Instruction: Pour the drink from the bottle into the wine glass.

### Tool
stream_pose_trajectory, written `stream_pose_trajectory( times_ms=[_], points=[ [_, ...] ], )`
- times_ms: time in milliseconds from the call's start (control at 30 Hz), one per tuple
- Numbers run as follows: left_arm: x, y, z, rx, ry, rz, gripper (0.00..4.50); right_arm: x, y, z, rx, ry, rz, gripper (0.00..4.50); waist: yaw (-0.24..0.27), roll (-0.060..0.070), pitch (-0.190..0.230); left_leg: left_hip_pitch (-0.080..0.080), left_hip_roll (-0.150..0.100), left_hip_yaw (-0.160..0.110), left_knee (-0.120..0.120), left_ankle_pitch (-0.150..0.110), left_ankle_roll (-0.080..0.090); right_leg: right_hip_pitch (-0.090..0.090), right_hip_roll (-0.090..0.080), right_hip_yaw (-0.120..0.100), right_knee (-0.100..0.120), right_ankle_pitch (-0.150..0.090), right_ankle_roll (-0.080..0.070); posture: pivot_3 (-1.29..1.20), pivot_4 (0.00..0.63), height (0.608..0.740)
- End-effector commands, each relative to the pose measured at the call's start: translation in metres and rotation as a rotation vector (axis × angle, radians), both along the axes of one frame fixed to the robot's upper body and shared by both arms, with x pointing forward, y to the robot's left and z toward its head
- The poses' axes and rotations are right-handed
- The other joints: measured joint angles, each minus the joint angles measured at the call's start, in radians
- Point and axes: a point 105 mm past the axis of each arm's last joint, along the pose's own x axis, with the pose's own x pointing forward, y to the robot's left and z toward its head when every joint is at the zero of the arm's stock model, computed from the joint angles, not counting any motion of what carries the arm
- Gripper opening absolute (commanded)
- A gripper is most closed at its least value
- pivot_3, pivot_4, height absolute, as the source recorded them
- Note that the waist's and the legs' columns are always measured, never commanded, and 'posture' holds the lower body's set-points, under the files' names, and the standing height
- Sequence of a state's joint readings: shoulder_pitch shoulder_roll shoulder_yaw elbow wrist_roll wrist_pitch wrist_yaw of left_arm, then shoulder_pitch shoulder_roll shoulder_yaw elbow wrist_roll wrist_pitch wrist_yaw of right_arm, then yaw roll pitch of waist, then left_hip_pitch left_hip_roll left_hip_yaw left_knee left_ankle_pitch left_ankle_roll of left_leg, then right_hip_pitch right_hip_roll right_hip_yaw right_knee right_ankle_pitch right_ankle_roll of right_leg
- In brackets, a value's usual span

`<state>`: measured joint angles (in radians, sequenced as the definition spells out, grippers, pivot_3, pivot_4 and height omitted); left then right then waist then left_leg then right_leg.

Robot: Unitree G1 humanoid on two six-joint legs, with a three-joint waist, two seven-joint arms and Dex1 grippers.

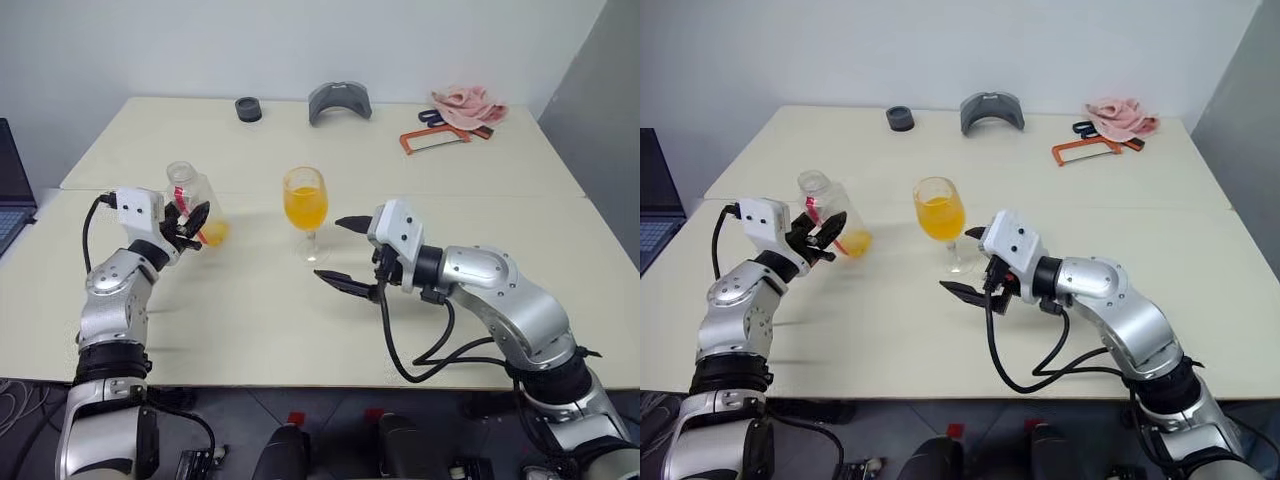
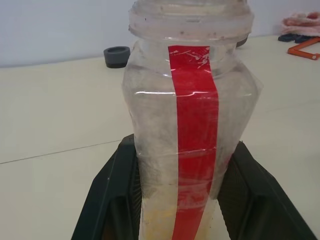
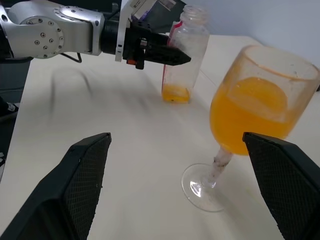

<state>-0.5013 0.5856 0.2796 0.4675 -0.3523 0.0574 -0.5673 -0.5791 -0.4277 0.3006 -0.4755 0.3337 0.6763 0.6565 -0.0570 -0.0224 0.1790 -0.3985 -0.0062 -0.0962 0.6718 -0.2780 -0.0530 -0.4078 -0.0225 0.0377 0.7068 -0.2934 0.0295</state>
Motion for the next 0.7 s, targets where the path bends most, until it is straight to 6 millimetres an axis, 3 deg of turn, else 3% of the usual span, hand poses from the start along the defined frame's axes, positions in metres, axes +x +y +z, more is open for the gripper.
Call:
stream_pose_trajectory(
  times_ms=[33,300,600,700],
  points=[
    [-0.004,0.002,0.018,-0.026,-0.066,-0.009,1.66,-0.005,0.005,0.010,0.006,-0.039,0.029,4.50,0.001,0.000,0.000,0.000,0.000,0.000,0.000,0.000,0.000,0.000,0.000,0.000,0.000,0.000,0.000,0.00,0.150,0.740],
    [-0.005,0.009,0.000,-0.028,-0.003,-0.004,1.66,-0.003,0.008,0.013,0.023,-0.032,0.037,4.50,0.001,0.000,0.000,0.000,0.000,0.000,0.000,0.000,0.000,0.000,0.000,0.000,0.000,0.000,0.000,0.00,0.150,0.740],
    [-0.007,0.002,-0.003,0.030,-0.003,-0.038,4.41,0.000,0.006,0.010,0.021,-0.016,0.033,4.50,0.001,0.000,0.000,0.000,0.000,0.000,0.000,0.000,0.000,0.000,0.000,0.000,0.000,0.000,0.000,0.00,0.150,0.740],
    [-0.009,0.000,-0.006,0.042,-0.003,-0.038,4.46,0.000,0.004,0.004,0.013,-0.002,0.027,4.50,0.001,0.000,0.000,0.000,0.000,0.000,0.000,0.000,0.000,0.000,0.000,0.000,0.000,0.000,0.000,0.00,0.150,0.740]
  ],
)
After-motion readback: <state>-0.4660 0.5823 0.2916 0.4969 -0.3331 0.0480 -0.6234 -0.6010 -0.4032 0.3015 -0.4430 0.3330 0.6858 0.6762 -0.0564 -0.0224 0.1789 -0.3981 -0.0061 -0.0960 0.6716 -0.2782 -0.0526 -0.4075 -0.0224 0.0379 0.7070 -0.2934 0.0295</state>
